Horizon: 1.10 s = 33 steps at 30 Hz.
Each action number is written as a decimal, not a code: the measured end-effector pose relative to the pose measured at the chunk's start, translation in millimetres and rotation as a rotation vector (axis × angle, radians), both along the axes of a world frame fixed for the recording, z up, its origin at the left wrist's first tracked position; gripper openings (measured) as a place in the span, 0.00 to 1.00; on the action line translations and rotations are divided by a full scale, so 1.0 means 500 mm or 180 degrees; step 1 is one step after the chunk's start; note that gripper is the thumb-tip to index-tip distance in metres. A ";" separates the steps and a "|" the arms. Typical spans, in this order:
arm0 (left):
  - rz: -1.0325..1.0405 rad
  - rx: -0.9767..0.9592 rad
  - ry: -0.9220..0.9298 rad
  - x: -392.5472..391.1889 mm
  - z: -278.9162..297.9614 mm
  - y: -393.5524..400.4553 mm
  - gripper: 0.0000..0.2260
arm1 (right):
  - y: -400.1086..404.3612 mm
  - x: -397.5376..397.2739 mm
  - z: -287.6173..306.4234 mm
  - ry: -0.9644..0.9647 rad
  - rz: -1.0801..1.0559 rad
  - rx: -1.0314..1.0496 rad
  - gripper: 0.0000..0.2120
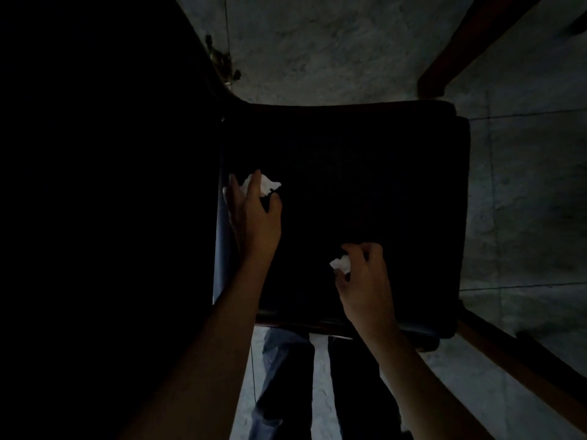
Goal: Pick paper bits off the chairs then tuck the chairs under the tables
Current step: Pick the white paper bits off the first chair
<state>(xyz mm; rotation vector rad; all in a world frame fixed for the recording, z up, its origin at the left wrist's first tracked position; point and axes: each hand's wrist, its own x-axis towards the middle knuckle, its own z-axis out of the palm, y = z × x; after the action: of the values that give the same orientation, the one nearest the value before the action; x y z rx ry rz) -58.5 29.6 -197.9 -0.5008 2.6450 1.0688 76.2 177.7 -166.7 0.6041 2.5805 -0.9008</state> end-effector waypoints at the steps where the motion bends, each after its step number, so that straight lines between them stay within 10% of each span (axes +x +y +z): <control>1: -0.0042 0.0019 0.0056 -0.001 -0.004 0.000 0.23 | 0.000 -0.001 -0.001 0.0013 0.0022 0.0042 0.20; 15: -0.0233 0.0154 0.0625 0.030 0.001 0.008 0.05 | 0.013 -0.007 -0.012 0.0089 -0.0092 -0.0043 0.10; 33: 0.1388 0.2274 -0.0592 0.038 0.061 0.008 0.11 | 0.029 -0.057 0.027 0.0250 -0.1606 -0.1229 0.07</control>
<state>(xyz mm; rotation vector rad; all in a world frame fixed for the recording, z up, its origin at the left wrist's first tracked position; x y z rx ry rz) -39.4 33.4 -167.4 -0.9585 1.8423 1.8630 47.9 192.1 -153.1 1.1388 2.2498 -1.5590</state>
